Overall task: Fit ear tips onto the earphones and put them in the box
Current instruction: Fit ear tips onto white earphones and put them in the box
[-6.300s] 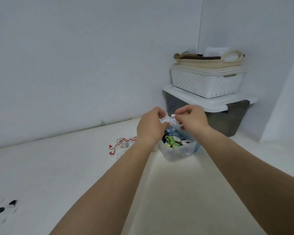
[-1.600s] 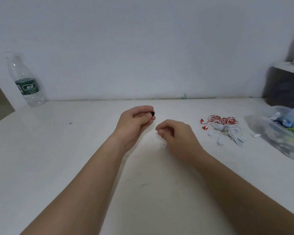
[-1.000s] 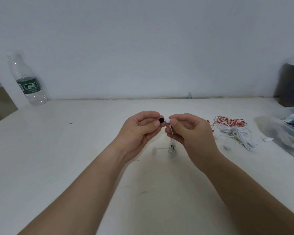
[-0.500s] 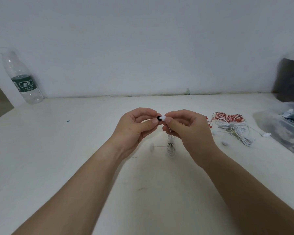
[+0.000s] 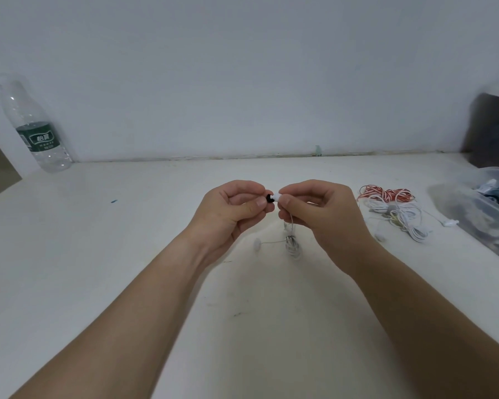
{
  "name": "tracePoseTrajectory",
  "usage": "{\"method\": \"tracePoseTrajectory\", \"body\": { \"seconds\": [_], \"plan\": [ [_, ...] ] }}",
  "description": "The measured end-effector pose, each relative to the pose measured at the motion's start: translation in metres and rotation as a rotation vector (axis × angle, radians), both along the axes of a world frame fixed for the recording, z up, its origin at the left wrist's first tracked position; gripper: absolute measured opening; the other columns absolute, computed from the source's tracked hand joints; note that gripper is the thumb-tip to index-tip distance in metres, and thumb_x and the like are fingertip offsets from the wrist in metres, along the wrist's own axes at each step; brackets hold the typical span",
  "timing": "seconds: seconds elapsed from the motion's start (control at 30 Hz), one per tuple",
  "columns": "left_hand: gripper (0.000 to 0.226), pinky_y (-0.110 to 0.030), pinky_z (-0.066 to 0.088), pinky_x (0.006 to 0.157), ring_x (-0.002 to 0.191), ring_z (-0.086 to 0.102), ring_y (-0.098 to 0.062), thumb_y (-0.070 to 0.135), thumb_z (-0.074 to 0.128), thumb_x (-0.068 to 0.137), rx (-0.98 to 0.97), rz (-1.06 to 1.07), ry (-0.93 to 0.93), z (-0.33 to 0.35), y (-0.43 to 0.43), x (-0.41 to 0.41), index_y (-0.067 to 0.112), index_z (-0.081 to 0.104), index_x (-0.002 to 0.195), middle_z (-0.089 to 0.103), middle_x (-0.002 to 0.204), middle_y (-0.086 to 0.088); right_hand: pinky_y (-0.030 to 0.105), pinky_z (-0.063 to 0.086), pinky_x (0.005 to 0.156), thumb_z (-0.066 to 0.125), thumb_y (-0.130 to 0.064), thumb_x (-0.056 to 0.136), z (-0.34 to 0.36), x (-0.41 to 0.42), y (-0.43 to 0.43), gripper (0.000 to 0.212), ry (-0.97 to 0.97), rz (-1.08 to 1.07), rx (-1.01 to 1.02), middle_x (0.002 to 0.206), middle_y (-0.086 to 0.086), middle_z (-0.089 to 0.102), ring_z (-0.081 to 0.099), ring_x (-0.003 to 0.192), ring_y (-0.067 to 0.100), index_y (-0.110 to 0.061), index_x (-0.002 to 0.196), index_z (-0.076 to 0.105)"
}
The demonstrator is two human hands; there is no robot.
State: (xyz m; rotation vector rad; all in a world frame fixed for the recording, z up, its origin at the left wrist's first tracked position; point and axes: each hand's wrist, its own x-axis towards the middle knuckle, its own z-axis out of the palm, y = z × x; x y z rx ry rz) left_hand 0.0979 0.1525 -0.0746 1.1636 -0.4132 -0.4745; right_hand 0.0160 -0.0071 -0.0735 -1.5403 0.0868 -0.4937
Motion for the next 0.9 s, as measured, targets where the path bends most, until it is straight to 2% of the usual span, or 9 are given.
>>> {"method": "tracePoseTrajectory", "body": {
  "seconds": [0.13, 0.33, 0.53, 0.6, 0.7, 0.83, 0.9],
  "plan": [
    [0.016, -0.02, 0.057, 0.07, 0.078, 0.074, -0.017, 0.0, 0.067, 0.078, -0.022, -0.034, 0.028, 0.0003, -0.0007, -0.0012, 0.007, 0.066, 0.091, 0.076, 0.09, -0.008, 0.032, 0.06, 0.077, 0.072, 0.001, 0.087, -0.0007, -0.0012, -0.0012, 0.006, -0.001, 0.048, 0.041, 0.077, 0.015, 0.074, 0.07, 0.069, 0.023, -0.002, 0.091, 0.075],
    [0.017, -0.019, 0.058, 0.069, 0.075, 0.073, -0.015, 0.004, 0.066, 0.074, -0.041, -0.044, 0.068, -0.0007, -0.0015, -0.0024, 0.007, 0.066, 0.091, 0.075, 0.083, -0.009, 0.028, 0.057, 0.073, 0.071, 0.001, 0.088, -0.0011, -0.0018, -0.0004, 0.009, -0.006, 0.075, 0.065, 0.082, 0.022, 0.073, 0.069, 0.069, 0.023, 0.003, 0.096, 0.073],
    [0.011, -0.018, 0.057, 0.065, 0.071, 0.073, -0.014, -0.001, 0.063, 0.08, -0.043, -0.023, 0.099, 0.0007, -0.0022, -0.004, 0.005, 0.066, 0.087, 0.075, 0.079, -0.009, 0.031, 0.06, 0.076, 0.071, -0.001, 0.088, -0.0002, -0.0012, -0.0029, 0.008, 0.008, 0.1, 0.011, 0.086, 0.024, 0.074, 0.07, 0.071, 0.023, 0.0, 0.096, 0.074],
    [0.011, -0.017, 0.057, 0.065, 0.07, 0.073, -0.015, 0.001, 0.065, 0.075, -0.033, -0.013, 0.102, 0.002, -0.0015, -0.0043, 0.005, 0.068, 0.085, 0.075, 0.079, -0.009, 0.033, 0.061, 0.077, 0.072, -0.001, 0.088, 0.0002, -0.0013, -0.0035, 0.007, 0.009, 0.105, -0.016, 0.083, 0.021, 0.074, 0.071, 0.07, 0.022, -0.001, 0.094, 0.075],
    [0.012, -0.018, 0.057, 0.065, 0.072, 0.074, -0.015, 0.002, 0.068, 0.072, -0.008, -0.011, 0.1, 0.0026, -0.0004, -0.0042, 0.005, 0.069, 0.084, 0.075, 0.08, -0.01, 0.032, 0.06, 0.075, 0.073, -0.002, 0.087, 0.0001, -0.001, -0.0046, 0.005, 0.004, 0.103, -0.055, 0.078, 0.016, 0.074, 0.071, 0.068, 0.021, -0.003, 0.092, 0.075],
    [0.01, -0.018, 0.057, 0.064, 0.071, 0.074, -0.016, -0.004, 0.063, 0.083, 0.016, -0.003, 0.103, 0.0026, 0.0003, -0.0046, 0.004, 0.068, 0.085, 0.075, 0.08, -0.01, 0.03, 0.059, 0.072, 0.075, -0.004, 0.085, 0.001, -0.0013, -0.0057, 0.007, -0.009, 0.107, -0.112, 0.076, 0.014, 0.073, 0.069, 0.067, 0.022, 0.0, 0.092, 0.075],
    [0.009, -0.018, 0.058, 0.064, 0.071, 0.074, -0.016, -0.003, 0.065, 0.08, 0.021, -0.004, 0.097, 0.0027, 0.0006, -0.0049, 0.004, 0.069, 0.083, 0.075, 0.08, -0.011, 0.031, 0.059, 0.072, 0.075, -0.003, 0.085, 0.0021, -0.002, -0.0061, 0.006, -0.019, 0.112, -0.138, 0.076, 0.014, 0.074, 0.069, 0.067, 0.022, 0.0, 0.091, 0.075]
  ]
}}
